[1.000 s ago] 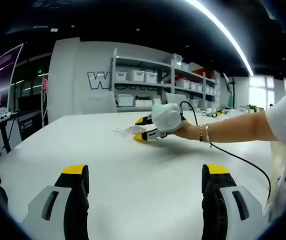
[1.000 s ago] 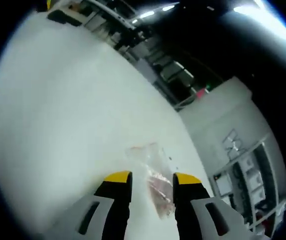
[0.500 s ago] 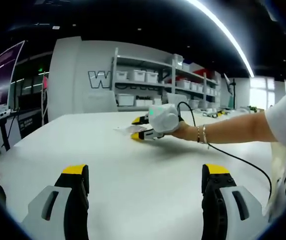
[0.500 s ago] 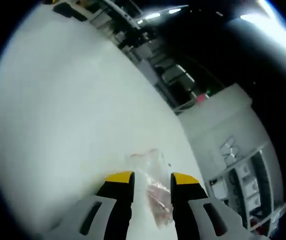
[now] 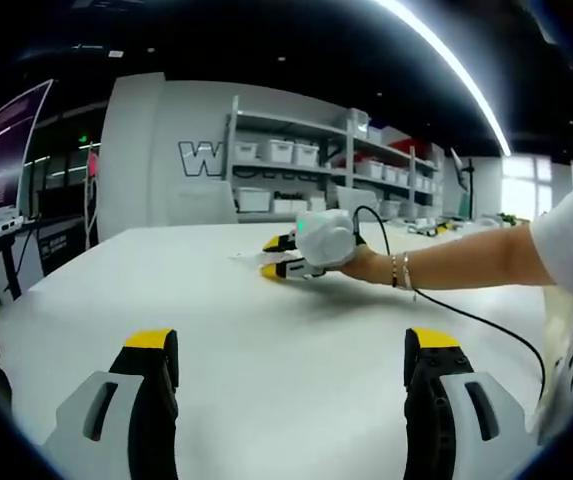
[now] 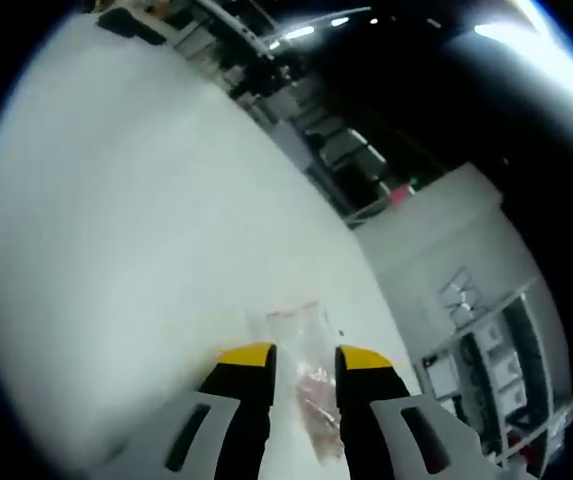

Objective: Open the resealable bag by pulling the two sides of the seal apart until the entire bag opening is separated and visibly accessible.

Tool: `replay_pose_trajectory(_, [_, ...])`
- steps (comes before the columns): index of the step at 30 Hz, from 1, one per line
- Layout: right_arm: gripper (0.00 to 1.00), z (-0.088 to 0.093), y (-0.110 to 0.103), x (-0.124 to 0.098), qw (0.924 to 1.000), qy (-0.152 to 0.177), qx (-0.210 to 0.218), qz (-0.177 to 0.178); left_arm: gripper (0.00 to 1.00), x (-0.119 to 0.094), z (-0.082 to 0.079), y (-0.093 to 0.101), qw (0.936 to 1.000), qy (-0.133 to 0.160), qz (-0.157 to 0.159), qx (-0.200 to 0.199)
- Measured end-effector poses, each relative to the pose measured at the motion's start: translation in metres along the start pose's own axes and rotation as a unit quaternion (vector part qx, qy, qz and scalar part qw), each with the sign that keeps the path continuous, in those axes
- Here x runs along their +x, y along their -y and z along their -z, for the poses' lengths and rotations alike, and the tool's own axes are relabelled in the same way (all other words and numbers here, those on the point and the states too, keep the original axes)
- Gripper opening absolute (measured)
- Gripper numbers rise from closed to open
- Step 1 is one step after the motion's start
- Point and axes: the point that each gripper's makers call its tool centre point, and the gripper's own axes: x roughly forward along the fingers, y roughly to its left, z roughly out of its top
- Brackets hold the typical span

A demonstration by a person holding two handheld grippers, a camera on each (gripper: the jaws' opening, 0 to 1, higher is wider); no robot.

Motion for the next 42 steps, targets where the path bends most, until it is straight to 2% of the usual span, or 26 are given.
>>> replay_pose_trajectory(10, [0.21, 0.004, 0.005, 0.005, 0.9993, -0.006, 0.032, 0.016, 0.92, -0.001, 0.001, -0.002, 1.0, -0.001, -0.002, 0.0])
replay_pose_trajectory(23, [0.0, 0.005, -0.004, 0.013, 0.9994, -0.008, 0.035, 0.002, 0.92, 0.0, 0.002, -0.004, 1.0, -0.001, -0.003, -0.003])
replay_pose_trajectory(30, [0.0, 0.007, -0.002, 0.014, 0.9988, -0.011, 0.047, 0.003, 0.92, 0.0, 0.002, -0.005, 1.0, -0.001, -0.005, -0.003])
replay_pose_trajectory(34, [0.0, 0.008, -0.001, 0.008, 0.9955, -0.001, 0.095, 0.003, 0.92, -0.001, 0.001, -0.006, 1.0, 0.001, -0.007, -0.004])
replay_pose_trajectory(39, [0.0, 0.01, 0.018, -0.006, 0.9831, 0.019, 0.181, 0.022, 0.92, -0.001, 0.0, -0.005, 1.0, 0.002, -0.007, -0.005])
replay_pose_trajectory(42, [0.0, 0.01, 0.03, -0.016, 0.9766, 0.028, 0.211, 0.028, 0.92, -0.001, 0.0, -0.003, 1.0, 0.002, -0.006, -0.003])
